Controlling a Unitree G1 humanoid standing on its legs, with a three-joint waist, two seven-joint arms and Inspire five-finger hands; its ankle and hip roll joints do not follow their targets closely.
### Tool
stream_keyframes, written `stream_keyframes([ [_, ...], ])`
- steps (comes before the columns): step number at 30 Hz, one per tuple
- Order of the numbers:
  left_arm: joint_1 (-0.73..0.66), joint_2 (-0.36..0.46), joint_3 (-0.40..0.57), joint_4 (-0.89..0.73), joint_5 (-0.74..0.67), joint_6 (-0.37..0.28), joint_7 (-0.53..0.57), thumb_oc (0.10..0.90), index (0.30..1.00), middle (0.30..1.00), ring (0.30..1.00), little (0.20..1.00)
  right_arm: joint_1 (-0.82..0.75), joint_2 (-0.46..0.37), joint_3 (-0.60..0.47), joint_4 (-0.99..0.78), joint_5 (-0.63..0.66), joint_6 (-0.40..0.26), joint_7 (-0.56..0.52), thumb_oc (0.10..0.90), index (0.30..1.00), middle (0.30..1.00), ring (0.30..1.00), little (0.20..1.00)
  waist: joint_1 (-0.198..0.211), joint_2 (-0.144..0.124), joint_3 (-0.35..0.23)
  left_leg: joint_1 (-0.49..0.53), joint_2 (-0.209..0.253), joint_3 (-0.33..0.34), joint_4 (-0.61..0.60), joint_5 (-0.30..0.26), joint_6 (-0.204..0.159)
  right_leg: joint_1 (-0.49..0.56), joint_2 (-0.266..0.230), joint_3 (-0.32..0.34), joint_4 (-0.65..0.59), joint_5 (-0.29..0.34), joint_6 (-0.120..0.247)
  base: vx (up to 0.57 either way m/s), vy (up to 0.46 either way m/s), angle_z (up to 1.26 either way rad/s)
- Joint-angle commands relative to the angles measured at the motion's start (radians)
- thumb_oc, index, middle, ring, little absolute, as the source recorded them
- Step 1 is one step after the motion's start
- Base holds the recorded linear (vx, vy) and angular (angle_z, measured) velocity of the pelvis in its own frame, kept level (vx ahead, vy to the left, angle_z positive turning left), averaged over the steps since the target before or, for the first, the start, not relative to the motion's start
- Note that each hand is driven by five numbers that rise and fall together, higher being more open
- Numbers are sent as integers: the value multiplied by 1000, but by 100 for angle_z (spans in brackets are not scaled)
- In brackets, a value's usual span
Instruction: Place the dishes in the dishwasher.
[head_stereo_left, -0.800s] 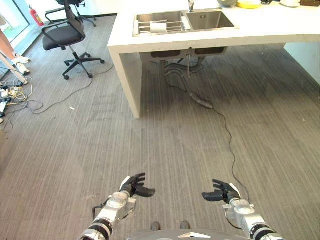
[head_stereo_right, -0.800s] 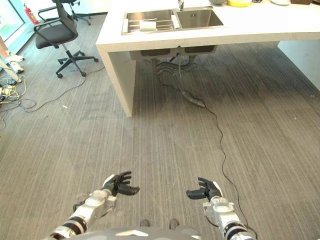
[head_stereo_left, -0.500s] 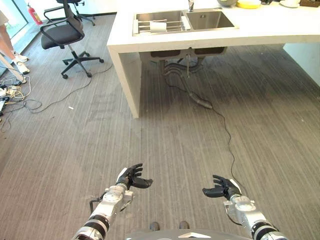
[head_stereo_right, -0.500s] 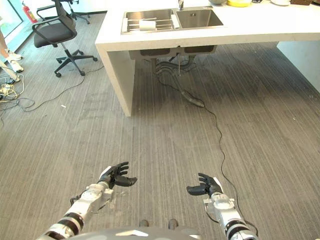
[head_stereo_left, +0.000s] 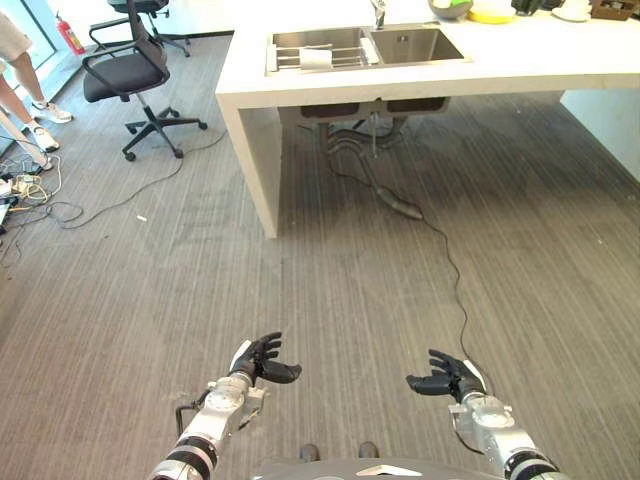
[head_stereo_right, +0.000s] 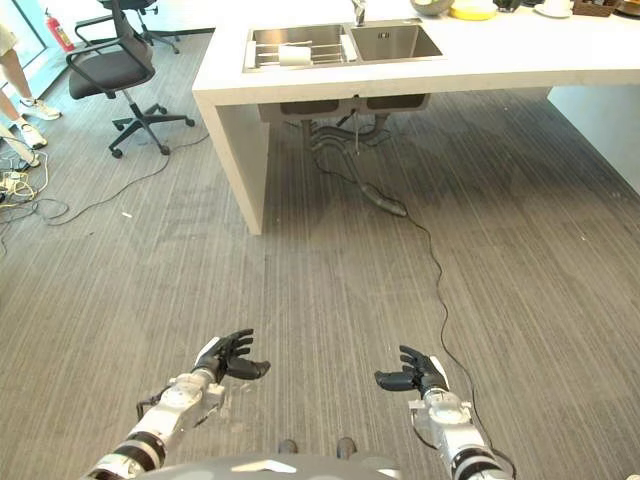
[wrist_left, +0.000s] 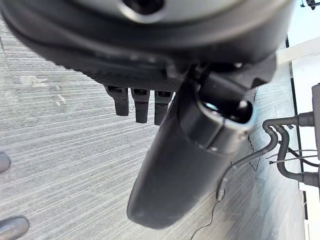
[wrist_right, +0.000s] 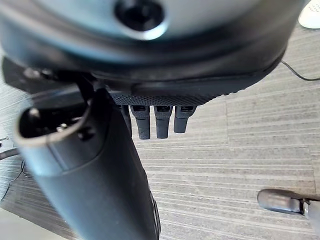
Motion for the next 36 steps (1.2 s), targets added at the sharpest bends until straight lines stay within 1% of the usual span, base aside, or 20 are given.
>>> stream_keyframes([
  [1,-69,-10,10,5,11,-34,9,800,900,900,900,900,-21,-1,-39,-43,23,-55,-10,800,900,900,900,900,5,-44,-31,-26,-7,-25,3,-68,-15,-12,-87,34,13,-4,139,0,0,0],
  [5,-54,-13,5,17,2,-24,-1,800,900,900,900,900,-24,2,-34,-29,23,-46,-7,800,900,900,900,900,1,-40,-31,-31,-6,-23,3,-64,-16,-19,-88,32,14,-2,138,0,0,0],
  [10,-43,-9,9,3,-14,-25,-1,800,900,900,900,900,-31,3,-24,-24,18,-42,-4,800,900,900,900,900,3,-36,-31,-36,-7,-22,3,-63,-15,-24,-89,32,15,0,138,0,0,0],
  [20,-59,-11,11,6,-17,-41,6,800,900,900,900,900,-29,10,-5,-32,-9,-44,-5,800,900,900,900,900,6,-39,-33,-31,-10,-21,3,-68,-12,-18,-93,34,15,-3,140,0,0,0],
  [29,-77,4,35,-38,-32,-50,28,800,900,900,900,900,-46,-1,-7,-42,-23,-36,-14,800,900,900,900,900,13,-44,-25,-33,-15,-18,3,-72,-6,-25,-103,36,18,1,150,-1,14,0],
  [32,-84,10,46,-53,-45,-52,38,800,900,900,900,900,-58,0,-1,-43,-27,-31,-15,800,900,900,900,900,19,-47,-22,-37,-19,-18,3,-73,0,-35,-107,41,26,5,155,-7,33,-4],
  [36,-90,8,51,-105,-54,-57,49,800,900,900,900,900,-69,5,0,-76,-36,-29,-23,800,900,900,900,900,27,-49,-12,-44,-32,-17,3,-75,18,-68,-118,54,79,-5,168,-17,92,-11],
])
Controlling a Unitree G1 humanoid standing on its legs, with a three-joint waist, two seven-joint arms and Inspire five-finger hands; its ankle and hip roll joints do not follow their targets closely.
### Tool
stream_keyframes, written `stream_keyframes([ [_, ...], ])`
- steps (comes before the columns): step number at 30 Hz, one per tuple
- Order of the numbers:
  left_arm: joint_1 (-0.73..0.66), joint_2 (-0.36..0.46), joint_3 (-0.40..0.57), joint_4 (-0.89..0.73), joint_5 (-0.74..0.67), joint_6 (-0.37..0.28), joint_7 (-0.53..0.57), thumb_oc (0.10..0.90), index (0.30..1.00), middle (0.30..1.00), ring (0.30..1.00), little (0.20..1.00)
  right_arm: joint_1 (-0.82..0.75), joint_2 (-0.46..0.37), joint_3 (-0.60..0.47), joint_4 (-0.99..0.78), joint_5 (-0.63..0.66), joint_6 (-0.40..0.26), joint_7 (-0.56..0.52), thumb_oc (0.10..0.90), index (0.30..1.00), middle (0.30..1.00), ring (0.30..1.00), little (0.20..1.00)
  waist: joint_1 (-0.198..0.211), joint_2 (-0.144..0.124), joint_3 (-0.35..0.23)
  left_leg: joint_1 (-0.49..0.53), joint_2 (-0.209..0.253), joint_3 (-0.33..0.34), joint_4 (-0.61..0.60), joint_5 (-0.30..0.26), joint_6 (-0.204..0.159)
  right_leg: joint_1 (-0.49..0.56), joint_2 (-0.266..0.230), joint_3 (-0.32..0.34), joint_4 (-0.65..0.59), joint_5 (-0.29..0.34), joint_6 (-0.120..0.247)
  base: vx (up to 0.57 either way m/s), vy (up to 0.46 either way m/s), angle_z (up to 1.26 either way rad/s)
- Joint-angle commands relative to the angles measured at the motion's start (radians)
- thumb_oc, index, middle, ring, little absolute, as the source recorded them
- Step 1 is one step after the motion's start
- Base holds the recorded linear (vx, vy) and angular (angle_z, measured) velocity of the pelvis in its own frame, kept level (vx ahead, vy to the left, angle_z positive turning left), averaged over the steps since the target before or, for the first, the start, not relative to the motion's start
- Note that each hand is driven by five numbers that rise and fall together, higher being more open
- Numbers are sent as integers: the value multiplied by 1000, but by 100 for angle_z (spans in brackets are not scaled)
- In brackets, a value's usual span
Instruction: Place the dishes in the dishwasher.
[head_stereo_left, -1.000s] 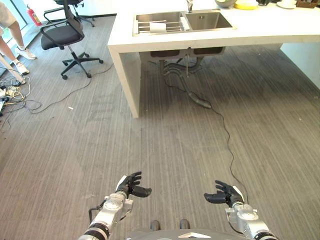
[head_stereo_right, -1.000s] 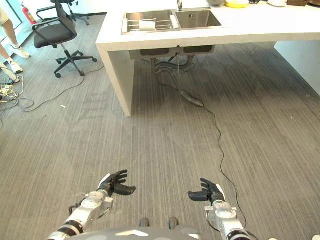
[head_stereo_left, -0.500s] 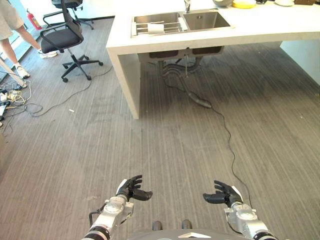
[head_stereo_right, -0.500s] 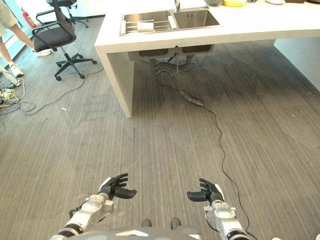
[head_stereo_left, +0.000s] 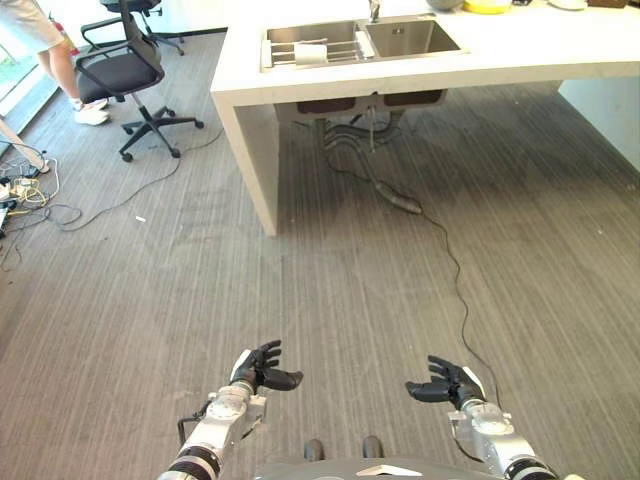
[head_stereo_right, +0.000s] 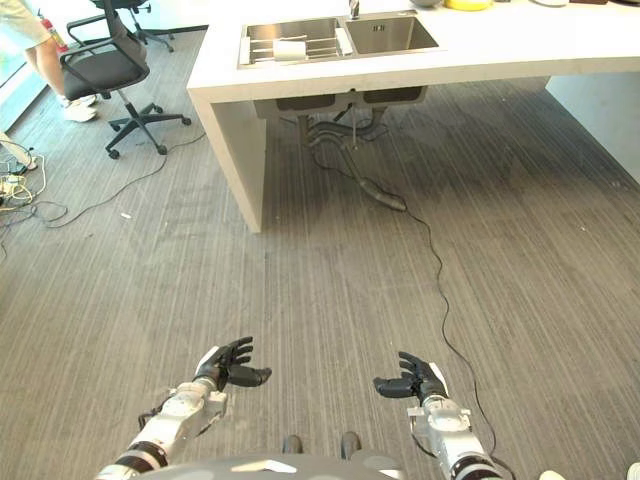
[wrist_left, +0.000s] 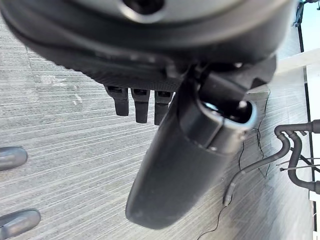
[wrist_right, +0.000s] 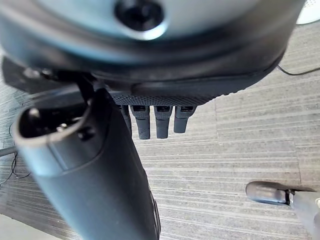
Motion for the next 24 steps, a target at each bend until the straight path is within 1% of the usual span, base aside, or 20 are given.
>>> stream_keyframes([
  [1,-119,30,22,-66,-16,-76,18,800,900,900,900,900,-77,-2,-10,-72,-36,-35,-20,800,900,900,900,900,22,-64,-2,-19,-34,-36,3,-72,22,-52,-118,44,113,-32,169,-31,102,-4],
  [3,-130,30,19,-91,-25,-76,18,800,900,900,900,900,-85,3,-13,-85,-36,-35,-24,800,900,900,900,900,26,-59,11,-20,-39,-42,3,-70,36,-101,-116,56,228,-61,177,-31,128,-8],
  [4,-131,30,17,-110,-24,-75,18,800,900,900,900,900,-86,4,-16,-92,-37,-36,-26,800,900,900,900,900,27,-57,21,-10,-42,-48,3,-72,45,-123,-116,60,297,-65,183,-12,90,-14],
  [5,-131,30,17,-111,-24,-75,18,800,900,900,900,900,-86,4,-16,-92,-37,-35,-26,800,900,900,900,900,27,-58,22,-10,-43,-47,3,-72,45,-125,-117,61,303,-68,183,19,132,-12],
  [6,-134,34,23,-139,-16,-72,17,800,900,900,900,900,-89,13,-20,-95,-34,-37,-28,800,900,900,900,900,23,-55,46,16,-47,-53,3,-81,55,-187,-117,56,447,-32,196,58,102,-6],
  [7,-136,37,27,-148,-8,-70,20,800,900,900,900,900,-89,19,-20,-97,-34,-36,-28,800,900,900,900,900,23,-57,54,30,-45,-56,3,-88,55,-215,-115,50,499,-16,199,58,101,0],
  [8,-135,38,28,-149,-8,-70,20,800,900,900,900,900,-89,19,-20,-97,-34,-36,-28,800,900,900,900,900,23,-58,54,30,-46,-56,3,-88,55,-217,-116,51,503,-18,199,191,16,10],
  [9,-134,46,44,-177,-1,-71,26,800,900,900,900,900,-79,25,-21,-107,-34,-33,-20,800,900,900,900,900,26,-60,60,61,-43,-59,3,-111,51,-255,-114,12,498,0,191,232,-19,13],
  [10,-130,52,54,-193,-3,-73,28,800,900,900,900,900,-69,24,-25,-121,-35,-32,-17,800,900,900,900,900,24,-61,59,72,-44,-61,3,-121,48,-263,-117,-20,452,-4,186,239,-19,6],
  [11,-128,52,54,-194,-3,-72,28,800,900,900,900,900,-68,24,-25,-122,-35,-32,-17,800,900,900,900,900,21,-59,59,74,-42,-64,3,-123,48,-259,-116,-24,450,-4,186,170,-42,4],
  [12,-128,57,59,-216,-7,-75,32,800,900,900,900,900,-66,19,-30,-132,-33,-34,-19,800,900,900,900,900,16,-59,61,81,-41,-70,3,-132,45,-268,-114,-46,397,0,182,263,-84,8],
  [13,-153,64,68,-232,-10,-84,51,800,900,900,900,900,-80,8,-34,-115,-21,-40,-30,800,900,900,900,900,-5,-58,73,102,-40,-91,3,-156,36,-313,-105,-79,260,40,190,339,-109,14],
  [15,-169,71,76,-248,-1,-89,62,800,900,900,900,900,-80,7,-37,-100,-15,-39,-33,800,900,900,900,900,-19,-60,74,124,-35,-109,3,-177,27,-332,-99,-66,152,76,201,340,-116,15],
  [17,-176,78,89,-272,8,-97,70,800,900,900,900,900,-68,5,-39,-89,-18,-39,-28,800,900,900,900,900,-27,-62,68,159,-27,-130,3,-207,18,-356,-91,-42,89,109,218,425,-176,36],
  [18,-175,83,97,-305,3,-106,77,800,900,900,900,900,-54,-2,-36,-82,-25,-39,-20,800,900,900,900,900,-29,-61,59,190,-15,-153,3,-227,9,-360,-89,-46,88,132,221,365,-171,49],
  [19,-174,83,98,-306,3,-105,77,800,900,900,900,900,-54,-2,-36,-83,-25,-39,-20,800,900,900,900,900,-30,-60,59,191,-14,-154,3,-228,9,-359,-88,-48,89,132,220,340,-206,53],
  [20,-175,89,102,-326,1,-110,77,800,900,900,900,900,-44,-6,-35,-81,-28,-40,-13,800,900,900,900,900,-31,-70,47,193,-17,-168,14,-236,5,-354,-102,-41,91,140,213,232,-177,56],
  [21,-176,95,113,-353,-11,-117,88,800,900,900,900,900,-38,-11,-32,-67,-31,-41,-10,800,900,900,900,900,-33,-68,37,193,-6,-180,40,-245,1,-347,-96,-35,106,143,201,323,-256,46],
  [22,-177,95,120,-382,-19,-122,89,800,900,900,900,900,-35,-17,-32,-59,-33,-41,-6,800,900,900,900,900,-34,-61,30,184,7,-181,73,-233,-5,-340,-91,-34,116,140,194,325,-267,33],
  [24,-192,97,142,-441,-45,-140,103,800,900,900,900,900,-26,-28,-26,-5,-32,-40,10,800,900,900,900,900,-34,-44,17,149,38,-194,181,-165,-32,-323,-70,-29,139,118,167,329,-288,7],
])
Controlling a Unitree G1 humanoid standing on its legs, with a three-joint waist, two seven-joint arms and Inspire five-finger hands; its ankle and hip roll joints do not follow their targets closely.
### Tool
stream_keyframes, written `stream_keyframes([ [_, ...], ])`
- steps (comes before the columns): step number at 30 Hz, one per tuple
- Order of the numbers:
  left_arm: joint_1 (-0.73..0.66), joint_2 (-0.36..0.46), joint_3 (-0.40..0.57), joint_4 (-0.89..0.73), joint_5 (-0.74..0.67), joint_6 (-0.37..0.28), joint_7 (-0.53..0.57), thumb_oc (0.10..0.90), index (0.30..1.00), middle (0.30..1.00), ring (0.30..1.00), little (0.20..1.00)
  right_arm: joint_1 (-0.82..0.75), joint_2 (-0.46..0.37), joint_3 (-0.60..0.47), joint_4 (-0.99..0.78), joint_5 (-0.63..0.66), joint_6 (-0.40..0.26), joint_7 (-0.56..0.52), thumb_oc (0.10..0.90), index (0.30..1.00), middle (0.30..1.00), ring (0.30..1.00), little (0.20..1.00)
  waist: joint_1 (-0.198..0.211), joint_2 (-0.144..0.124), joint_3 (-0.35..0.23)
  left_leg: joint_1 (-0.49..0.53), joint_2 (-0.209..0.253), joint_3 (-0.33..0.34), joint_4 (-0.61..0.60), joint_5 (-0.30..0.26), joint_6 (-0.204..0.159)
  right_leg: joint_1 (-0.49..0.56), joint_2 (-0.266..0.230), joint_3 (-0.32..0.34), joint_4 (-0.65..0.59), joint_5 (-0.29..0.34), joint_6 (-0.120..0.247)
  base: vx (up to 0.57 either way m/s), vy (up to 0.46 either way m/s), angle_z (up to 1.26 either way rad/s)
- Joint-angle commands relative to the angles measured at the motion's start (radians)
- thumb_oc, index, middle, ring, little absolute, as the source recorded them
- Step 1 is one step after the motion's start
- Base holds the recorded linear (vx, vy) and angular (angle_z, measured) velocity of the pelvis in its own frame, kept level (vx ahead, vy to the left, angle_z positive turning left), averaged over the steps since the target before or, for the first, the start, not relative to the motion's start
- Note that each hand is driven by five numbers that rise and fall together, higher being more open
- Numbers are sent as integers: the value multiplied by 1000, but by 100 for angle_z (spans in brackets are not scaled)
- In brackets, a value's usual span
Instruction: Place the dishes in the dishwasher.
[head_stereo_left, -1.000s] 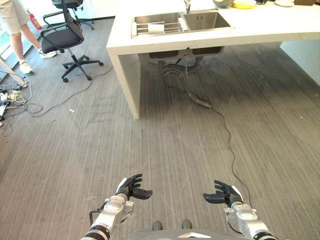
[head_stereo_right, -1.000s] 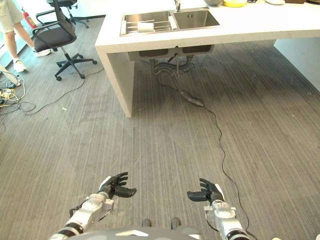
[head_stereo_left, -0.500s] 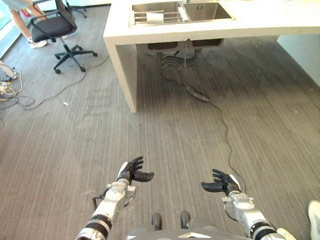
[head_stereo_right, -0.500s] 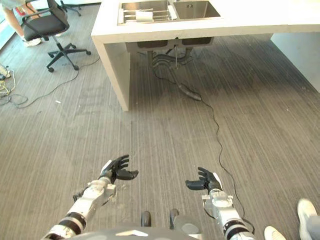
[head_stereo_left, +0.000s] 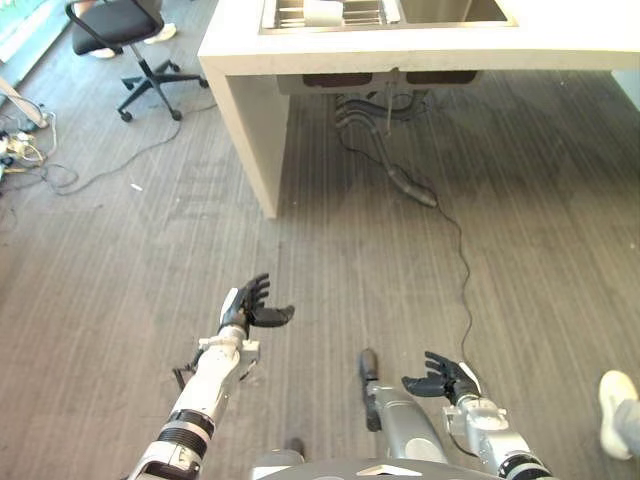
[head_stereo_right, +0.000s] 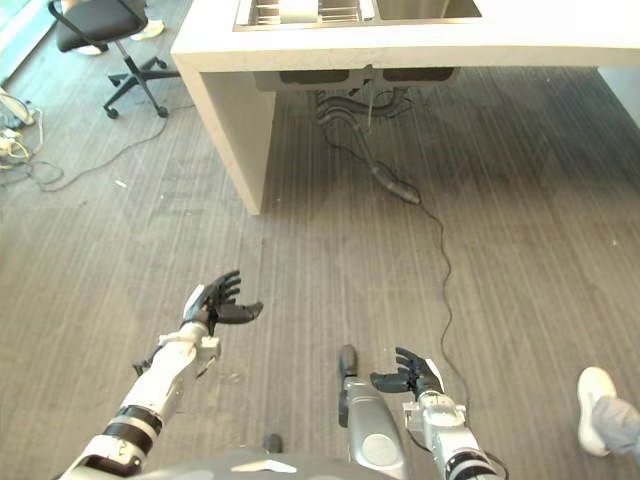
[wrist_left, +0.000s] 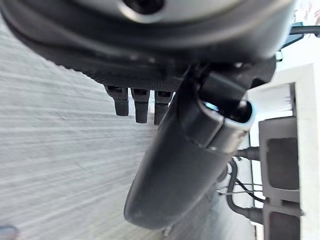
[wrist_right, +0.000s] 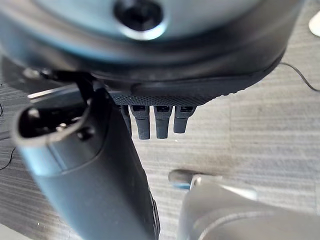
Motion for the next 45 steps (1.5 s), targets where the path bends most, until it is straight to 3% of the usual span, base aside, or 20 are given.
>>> stream_keyframes([
  [1,-101,40,70,-180,-39,-144,29,800,900,900,900,900,-2,-50,14,23,-24,-57,26,800,900,900,900,900,-13,3,-78,15,-62,-34,137,15,-39,128,-37,52,-175,50,-4,371,-300,5],
  [4,-138,74,107,-305,-39,-165,32,800,900,900,900,900,17,-58,12,100,1,-53,53,800,900,900,900,900,6,2,-52,-115,-66,-34,452,185,-65,217,-23,45,-159,-11,-56,302,-281,14],
  [7,-160,91,127,-369,-18,-178,43,800,900,900,900,900,24,-64,10,132,12,-52,62,800,900,900,900,900,9,-14,-37,-173,-49,30,565,222,-69,256,-26,33,-151,-44,-85,273,-248,10],
  [8,-200,98,130,-432,0,-192,50,800,900,900,900,900,33,-63,9,196,26,-45,66,800,900,900,900,900,26,-25,-28,-246,-49,84,541,180,-52,301,-35,26,-139,-80,-103,331,-150,20],
  [10,-230,93,136,-483,18,-202,54,800,900,900,900,900,42,-57,3,237,37,-47,84,800,900,900,900,900,37,-23,-30,-292,-97,96,457,110,-35,335,-37,30,-139,-104,-93,401,-98,24],
  [12,-277,101,136,-536,49,-223,61,800,900,900,900,900,47,-50,-2,269,50,-54,100,800,900,900,900,900,50,-33,-28,-349,-100,130,331,88,-42,379,-48,14,-153,-121,-82,306,-28,15],
  [14,-292,104,137,-553,67,-229,72,800,900,900,900,900,46,-43,1,289,50,-58,104,800,900,900,900,900,58,-34,-26,-357,-111,135,253,98,-43,397,-47,19,-164,-129,-81,255,-1,-14],
  [15,-318,114,142,-599,102,-237,80,800,900,900,900,900,45,-35,8,321,44,-56,107,800,900,900,900,900,78,-23,-26,-391,-117,117,139,167,-61,437,-34,23,-180,-141,-80,314,29,-19],
  [17,-331,114,149,-628,116,-240,88,800,900,900,900,900,51,-19,7,345,45,-53,110,800,900,900,900,900,89,-22,-27,-410,-117,111,85,212,-69,473,-31,33,-193,-153,-81,356,73,-15],
  [23,-321,128,142,-705,116,-252,49,800,900,900,900,900,91,26,-16,390,46,-44,146,800,900,900,900,900,84,-33,-98,-304,-119,130,3,182,-35,506,-69,76,-184,-171,-42,292,158,-38],
  [27,-312,137,130,-727,110,-251,13,800,900,900,900,900,128,30,-26,401,34,-39,174,800,900,900,900,900,82,-51,-102,-283,-139,141,38,126,-2,480,-97,106,-66,-166,-12,171,170,-11],
  [30,-325,150,122,-712,121,-238,-5,800,900,900,900,900,140,-3,-63,425,25,-37,197,800,900,900,900,900,60,-56,-86,-253,-161,126,57,88,27,405,-109,131,125,-80,23,98,192,-5],
  [31,-320,159,120,-713,135,-232,-15,800,900,900,900,900,139,-19,-84,437,30,-33,201,800,900,900,900,900,40,-49,-66,-226,-170,112,56,74,46,355,-107,147,268,38,42,97,227,23],
  [32,-320,167,119,-716,143,-232,-16,800,900,900,900,900,134,-26,-87,436,30,-32,202,800,900,900,900,900,32,-39,-51,-216,-163,106,53,70,51,323,-101,150,334,66,38,97,232,71],
  [34,-320,191,131,-725,206,-223,-10,800,900,900,900,900,131,-31,-94,439,24,-33,200,800,900,900,900,900,25,-11,-35,-182,-143,103,43,58,55,249,-100,113,417,42,31,105,141,84],
  [38,-329,198,116,-726,226,-234,-30,800,900,900,900,900,155,-41,-92,442,24,-36,218,800,900,900,900,900,-9,-21,-45,-130,-160,66,17,41,43,213,-52,106,182,-103,-5,207,11,14],
  [39,-329,198,115,-725,226,-235,-30,800,900,900,900,900,156,-41,-92,442,24,-36,218,800,900,900,900,900,-13,-19,-42,-124,-157,61,14,41,43,224,-50,101,171,-100,-5,193,-87,35],
  [40,-338,208,106,-715,243,-236,-29,800,900,900,900,900,152,-53,-85,445,20,-37,218,800,900,900,900,900,-22,-31,-43,-103,-165,56,-9,32,31,200,-58,100,-21,-77,7,142,-67,26],
  [42,-340,212,98,-698,250,-241,-24,800,900,900,900,900,159,-53,-85,452,19,-35,223,800,900,900,900,900,-45,-36,-38,-77,-161,35,-34,35,21,178,-40,146,-108,-15,30,165,-87,29],
  [45,-337,214,89,-672,268,-240,-16,800,900,900,900,900,176,-43,-76,445,21,-37,223,800,900,900,900,900,-53,-49,-44,-64,-159,31,-43,27,10,197,-41,187,-146,13,33,154,-113,43],
])
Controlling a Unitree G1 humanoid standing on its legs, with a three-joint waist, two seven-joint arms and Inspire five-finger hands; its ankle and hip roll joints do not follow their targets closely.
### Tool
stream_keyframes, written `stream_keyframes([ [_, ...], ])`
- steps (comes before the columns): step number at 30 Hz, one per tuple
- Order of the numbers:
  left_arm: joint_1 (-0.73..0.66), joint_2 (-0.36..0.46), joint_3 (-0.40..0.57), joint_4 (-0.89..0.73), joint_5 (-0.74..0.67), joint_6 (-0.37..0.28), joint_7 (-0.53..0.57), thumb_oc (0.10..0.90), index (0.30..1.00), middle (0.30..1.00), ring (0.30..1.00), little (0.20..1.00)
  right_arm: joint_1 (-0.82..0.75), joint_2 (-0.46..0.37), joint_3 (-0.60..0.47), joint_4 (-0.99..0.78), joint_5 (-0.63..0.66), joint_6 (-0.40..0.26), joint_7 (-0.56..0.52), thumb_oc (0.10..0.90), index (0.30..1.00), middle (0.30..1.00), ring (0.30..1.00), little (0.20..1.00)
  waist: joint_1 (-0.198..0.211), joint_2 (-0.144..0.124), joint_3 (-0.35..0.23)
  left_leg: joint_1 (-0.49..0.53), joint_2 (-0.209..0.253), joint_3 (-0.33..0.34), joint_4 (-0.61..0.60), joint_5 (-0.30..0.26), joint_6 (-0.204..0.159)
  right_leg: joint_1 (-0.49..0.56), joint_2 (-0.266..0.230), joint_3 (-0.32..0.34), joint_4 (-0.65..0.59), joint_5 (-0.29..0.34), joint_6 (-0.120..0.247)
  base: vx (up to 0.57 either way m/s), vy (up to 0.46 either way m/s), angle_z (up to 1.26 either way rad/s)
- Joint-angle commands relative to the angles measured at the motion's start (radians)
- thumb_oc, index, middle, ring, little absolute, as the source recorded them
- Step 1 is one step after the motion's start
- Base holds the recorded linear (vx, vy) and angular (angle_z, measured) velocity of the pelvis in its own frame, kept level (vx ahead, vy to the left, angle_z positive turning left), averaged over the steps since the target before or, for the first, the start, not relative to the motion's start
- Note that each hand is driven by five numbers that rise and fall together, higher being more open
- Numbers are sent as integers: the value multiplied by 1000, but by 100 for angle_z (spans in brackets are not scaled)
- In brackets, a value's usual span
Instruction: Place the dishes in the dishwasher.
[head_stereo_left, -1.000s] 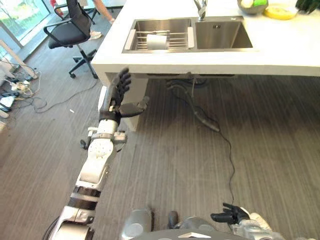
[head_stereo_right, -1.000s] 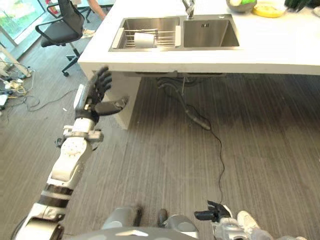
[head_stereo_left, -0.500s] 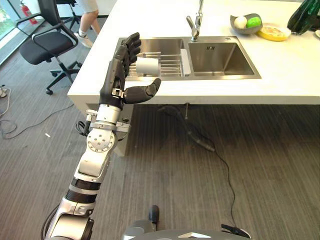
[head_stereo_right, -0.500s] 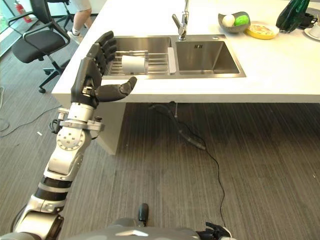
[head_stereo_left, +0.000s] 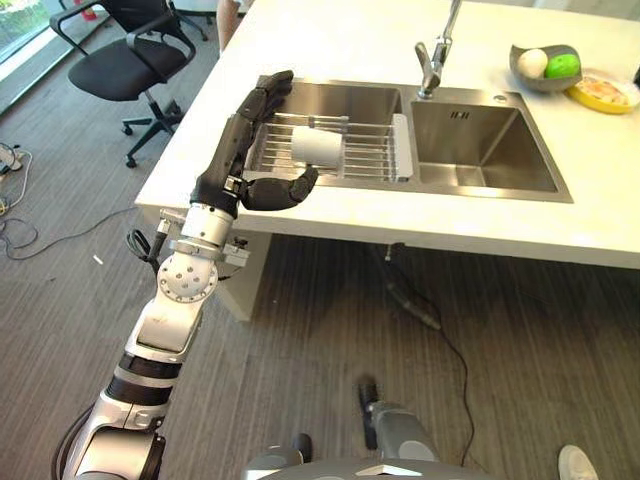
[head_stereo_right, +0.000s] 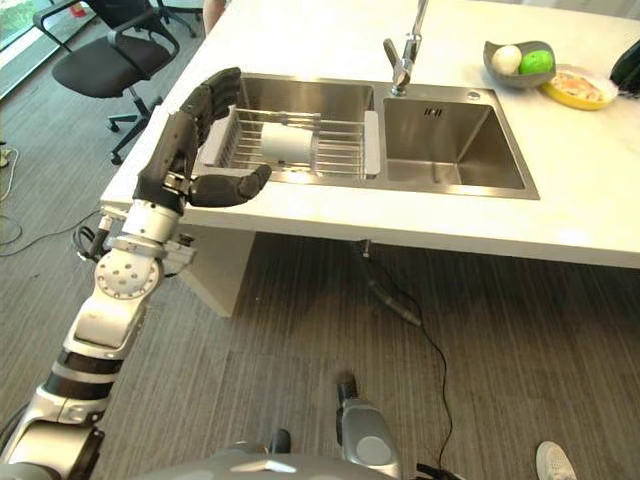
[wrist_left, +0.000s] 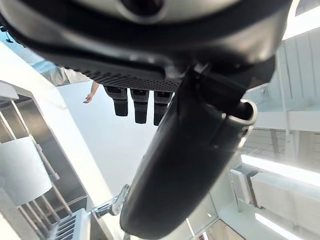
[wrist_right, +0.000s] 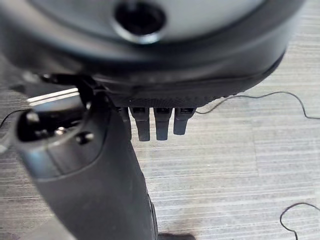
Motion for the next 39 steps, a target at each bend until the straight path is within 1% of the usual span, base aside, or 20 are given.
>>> stream_keyframes([
  [1,-115,1,26,-91,55,-92,32,800,900,900,900,900,27,-37,45,16,9,-13,-4,800,900,900,900,900,-21,-8,-40,-5,-21,36,-13,-35,-24,154,11,16,-119,49,34,136,-112,23],
  [3,-115,1,26,-91,55,-92,32,800,900,900,900,900,27,-37,45,16,9,-13,-4,800,900,900,900,900,-20,-8,-40,-5,-21,37,-13,-35,-24,154,11,16,-119,49,34,77,-67,8],
  [5,-111,-9,29,-80,47,-94,44,800,900,900,900,900,53,-18,62,9,-2,-18,-11,800,900,900,900,900,-34,-3,-50,9,0,37,-17,-44,-35,169,25,24,-101,27,19,169,-178,-1],
  [7,-111,-7,42,-69,51,-97,53,800,900,900,900,900,72,-26,72,4,-19,-17,-11,800,900,900,900,900,-52,-2,-56,2,23,31,20,-56,-62,181,41,24,-95,-4,-7,160,-248,9],
  [9,-107,-3,47,-60,46,-99,54,800,900,900,900,900,78,-30,71,0,-19,-21,-18,800,900,900,900,900,-58,-1,-52,-35,33,36,133,-13,-91,206,48,17,-97,-19,-27,103,-196,3],
  [10,-107,-3,47,-60,46,-99,54,800,900,900,900,900,78,-30,71,0,-19,-21,-18,800,900,900,900,900,-59,-1,-52,-39,32,34,140,-16,-91,205,47,15,-97,-19,-27,66,-195,4],
  [11,-107,10,57,-65,64,-97,69,800,900,900,900,900,81,-32,71,-11,-9,-24,-27,800,900,900,900,900,-58,-8,-32,-126,17,47,330,44,-111,233,48,16,-97,-33,-46,52,-190,1],
  [13,-109,41,69,-76,173,-90,114,800,900,900,900,900,81,-34,68,-33,8,-30,-35,800,900,900,900,900,-57,-21,-10,-201,17,73,438,79,-111,252,41,26,-94,-46,-64,63,-161,14],
  [14,-109,44,69,-92,188,-91,119,800,900,900,900,900,84,-34,63,-33,17,-31,-38,800,900,900,900,900,-58,-25,-7,-232,34,91,426,72,-104,257,34,25,-92,-54,-64,90,-11,0],
  [15,-109,47,68,-102,204,-93,120,800,900,900,900,900,88,-31,63,-33,21,-35,-40,800,900,900,900,900,-59,-23,-12,-234,53,105,365,48,-94,261,30,28,-97,-62,-60,88,19,-6],
  [16,-108,47,68,-102,205,-93,121,800,900,900,900,900,89,-31,63,-33,21,-35,-40,800,900,900,900,900,-55,-25,-11,-224,52,109,354,50,-93,265,29,32,-99,-62,-60,162,83,-8],
  [17,-108,54,65,-113,222,-96,128,800,900,900,900,900,100,-25,66,-30,20,-38,-39,800,900,900,900,900,-56,-27,-15,-248,74,106,264,37,-90,276,19,46,-109,-68,-50,137,111,3],
  [19,-110,61,62,-113,228,-93,132,800,900,900,900,900,105,-27,66,-33,6,-40,-42,800,900,900,900,900,-55,-13,-8,-294,98,100,164,100,-104,293,16,58,-112,-80,-47,108,165,6],
  [21,-102,67,60,-114,228,-95,129,800,900,900,900,900,115,-31,54,-37,-4,-38,-35,800,900,900,900,900,-67,9,-16,-265,128,135,88,122,-117,287,15,72,-97,-97,-40,72,200,-32],
  [22,-100,73,64,-116,232,-95,124,800,900,900,900,900,115,-32,51,-33,-2,-39,-29,800,900,900,900,900,-68,22,-24,-247,128,130,57,120,-117,281,17,81,-96,-93,-37,62,130,-46],
  [25,-91,75,57,-119,232,-94,108,800,900,900,900,900,127,-25,40,-26,3,-37,-23,800,900,900,900,900,-73,35,-40,-203,119,135,6,118,-116,281,8,93,-104,-84,-24,80,151,-52],
  [28,-80,87,62,-105,218,-95,104,800,900,900,900,900,145,-17,40,-33,0,-33,-12,800,900,900,900,900,-82,37,-51,-153,100,169,-42,110,-104,281,-9,118,-110,-77,-3,80,213,-43],
  [34,-65,113,51,-74,180,-86,41,800,900,900,900,900,137,-26,22,-4,0,-17,6,800,900,900,900,900,-64,29,-63,-124,69,194,-57,76,-78,280,-40,141,-129,-53,26,40,118,-19],
  [37,-37,145,52,-92,111,-94,-14,800,900,900,900,900,144,-33,19,4,-14,-15,13,800,900,900,900,900,-55,28,-70,-121,61,198,-57,64,-71,283,-52,145,-157,-42,34,30,43,-9],
  [39,7,175,60,-104,0,-94,-76,800,900,900,900,900,158,-45,11,13,-29,-13,23,800,900,900,900,900,-51,33,-75,-120,61,200,-57,59,-71,289,-58,139,-182,-39,35,41,36,-4],
])
